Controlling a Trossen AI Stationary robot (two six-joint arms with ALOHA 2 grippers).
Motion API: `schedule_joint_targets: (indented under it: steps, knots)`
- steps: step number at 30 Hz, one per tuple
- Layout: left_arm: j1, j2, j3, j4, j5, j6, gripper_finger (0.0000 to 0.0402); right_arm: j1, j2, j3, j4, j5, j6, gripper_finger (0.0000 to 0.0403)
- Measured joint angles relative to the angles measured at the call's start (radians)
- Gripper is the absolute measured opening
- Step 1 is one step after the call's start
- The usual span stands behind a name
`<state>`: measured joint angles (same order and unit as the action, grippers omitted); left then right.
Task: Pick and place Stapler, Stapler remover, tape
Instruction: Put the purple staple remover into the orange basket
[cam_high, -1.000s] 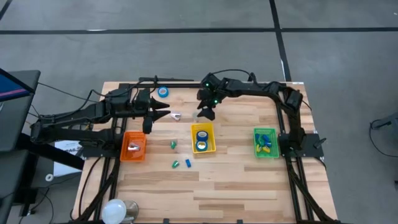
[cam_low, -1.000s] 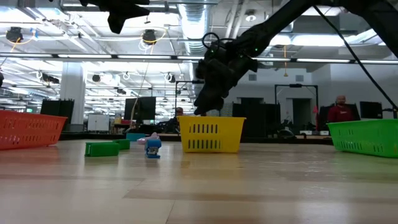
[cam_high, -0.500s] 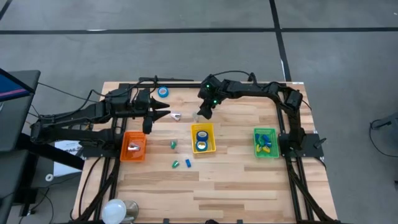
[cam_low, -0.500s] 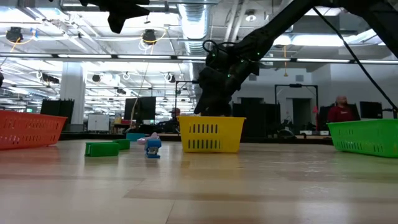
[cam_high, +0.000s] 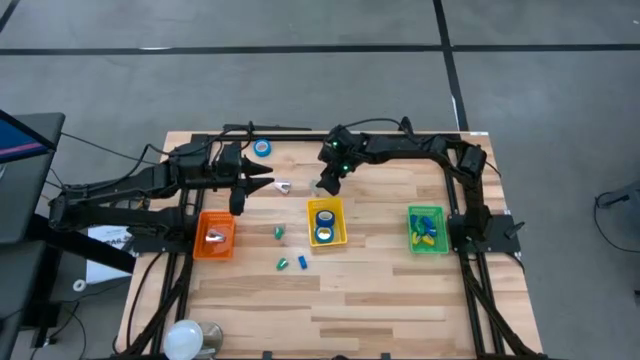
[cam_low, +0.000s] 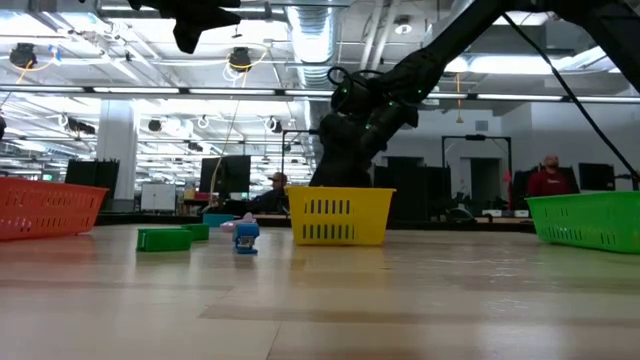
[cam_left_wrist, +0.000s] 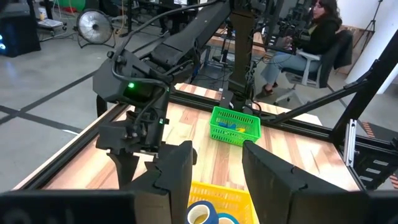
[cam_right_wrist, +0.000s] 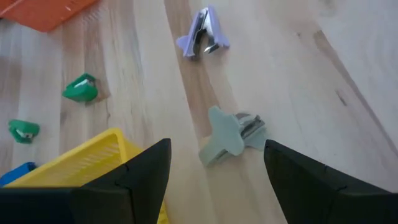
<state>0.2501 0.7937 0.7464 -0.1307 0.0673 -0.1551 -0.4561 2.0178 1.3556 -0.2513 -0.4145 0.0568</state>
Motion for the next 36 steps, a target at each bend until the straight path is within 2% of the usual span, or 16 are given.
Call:
schedule_joint_targets:
  steps: [11,20,25,36]
  knots:
    - [0.0,0.0,0.0,0.007,0.0,-0.008,0.0132,0.019,-0.026,0.0,-0.013,-0.006,0.057,0.0248]
    - [0.0,0.0,0.0,0.008,0.0,-0.007,0.0132,0.035,-0.176,0.0,-0.01,0.013,0.038,0.0242]
    - [0.0,0.0,0.0,0.015,0.0,-0.007,0.0132,0.049,-0.27,0.001,-0.04,0.076,-0.025,0.0215]
    - [0.0,0.0,0.0,0.022,0.0,-0.007,0.0132,0.062,-0.379,0.001,-0.085,0.079,-0.067,0.0131]
